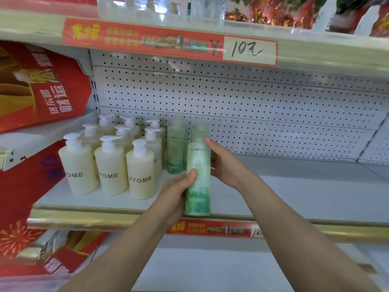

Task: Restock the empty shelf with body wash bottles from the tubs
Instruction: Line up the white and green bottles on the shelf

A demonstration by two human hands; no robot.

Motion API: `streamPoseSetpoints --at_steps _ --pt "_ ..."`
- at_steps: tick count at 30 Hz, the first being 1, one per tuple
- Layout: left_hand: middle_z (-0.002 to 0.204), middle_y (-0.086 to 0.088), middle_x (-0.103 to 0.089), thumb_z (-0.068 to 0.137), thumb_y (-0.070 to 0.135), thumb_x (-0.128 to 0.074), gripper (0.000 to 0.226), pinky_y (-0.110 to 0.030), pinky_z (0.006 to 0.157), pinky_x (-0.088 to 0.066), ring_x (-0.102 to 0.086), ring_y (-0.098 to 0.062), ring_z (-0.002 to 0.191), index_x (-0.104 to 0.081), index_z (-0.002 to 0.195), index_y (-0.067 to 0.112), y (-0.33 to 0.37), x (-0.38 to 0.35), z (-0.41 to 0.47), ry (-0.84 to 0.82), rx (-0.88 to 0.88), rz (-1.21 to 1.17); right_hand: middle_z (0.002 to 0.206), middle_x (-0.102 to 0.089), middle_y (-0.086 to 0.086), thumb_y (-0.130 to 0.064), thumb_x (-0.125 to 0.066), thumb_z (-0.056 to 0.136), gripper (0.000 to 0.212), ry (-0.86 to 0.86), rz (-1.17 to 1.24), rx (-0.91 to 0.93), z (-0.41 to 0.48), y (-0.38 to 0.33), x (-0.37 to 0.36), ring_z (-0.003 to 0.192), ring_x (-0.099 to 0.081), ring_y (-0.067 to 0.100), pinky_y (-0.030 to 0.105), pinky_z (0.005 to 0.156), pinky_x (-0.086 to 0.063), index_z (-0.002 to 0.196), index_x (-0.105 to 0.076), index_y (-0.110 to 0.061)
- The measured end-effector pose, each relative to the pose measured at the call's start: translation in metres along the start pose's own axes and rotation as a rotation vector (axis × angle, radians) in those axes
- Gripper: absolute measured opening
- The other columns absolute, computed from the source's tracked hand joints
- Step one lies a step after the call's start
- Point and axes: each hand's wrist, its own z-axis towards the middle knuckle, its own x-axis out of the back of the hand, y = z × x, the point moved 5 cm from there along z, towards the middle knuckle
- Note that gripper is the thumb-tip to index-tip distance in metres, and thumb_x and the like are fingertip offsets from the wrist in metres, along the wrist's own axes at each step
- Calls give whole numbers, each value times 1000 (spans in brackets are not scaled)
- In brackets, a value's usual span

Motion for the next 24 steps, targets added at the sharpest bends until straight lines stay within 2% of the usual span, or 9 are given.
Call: streamPoseSetpoints --at_steps 5,10,12,14,17,19,21,24 --pt "112 -21 -71 92 31 -63 35 -41 88 -55 -69 -29 102 -69 115 5 -2 -21 18 63 -72 119 109 -75 5 -35 -71 89 38 18 -199 37 -10 -14 25 101 -72 21 34 86 -58 119 -67 -12" --pt "102 -3 -76 87 21 -72 27 -23 75 -56 -73 -13 92 -72 112 13 15 -39 43 196 -198 298 105 -76 9 -27 -75 85 32 92 -166 53 -2 -28 64 98 -72 23 34 83 -56 110 -71 -8" --pt "101 -2 -75 85 17 -74 25 -24 82 -54 -71 -12 91 -72 110 12 27 -43 59 259 -286 389 106 -76 9 -26 -77 83 37 135 -136 69 6 -34 77 99 -72 24 35 84 -57 113 -70 -5" --pt "104 2 -72 86 15 -73 24 -24 90 -50 -67 -13 99 -70 110 14 48 -42 76 346 -433 502 106 -76 9 -26 -80 82 42 175 -138 92 15 -42 90 100 -72 25 36 86 -57 115 -68 -4" --pt "127 7 -61 88 29 -72 42 -23 103 -38 -51 -11 124 -61 128 26 80 -30 101 508 -596 823 111 -74 8 -26 -84 77 52 234 -148 105 32 -49 111 103 -71 26 38 93 -57 120 -63 -7" --pt "142 7 -52 88 41 -68 49 -33 116 -25 -30 -16 143 -55 134 35 94 -23 116 597 -622 1106 115 -72 7 -24 -86 76 57 252 -150 108 43 -51 122 105 -70 24 40 96 -55 124 -59 -10" --pt "148 11 -47 89 49 -64 50 -40 121 -11 -17 -17 148 -52 136 39 98 -19 129 600 -585 1331 117 -70 6 -21 -85 76 60 251 -174 113 53 -49 129 108 -68 23 40 97 -54 128 -56 -11" --pt "151 7 -44 90 54 -58 50 -40 121 2 -8 -14 150 -48 138 44 93 -18 139 570 -515 1491 116 -69 7 -13 -85 76 60 253 -204 130 67 -42 136 109 -67 24 38 95 -55 128 -55 -11"
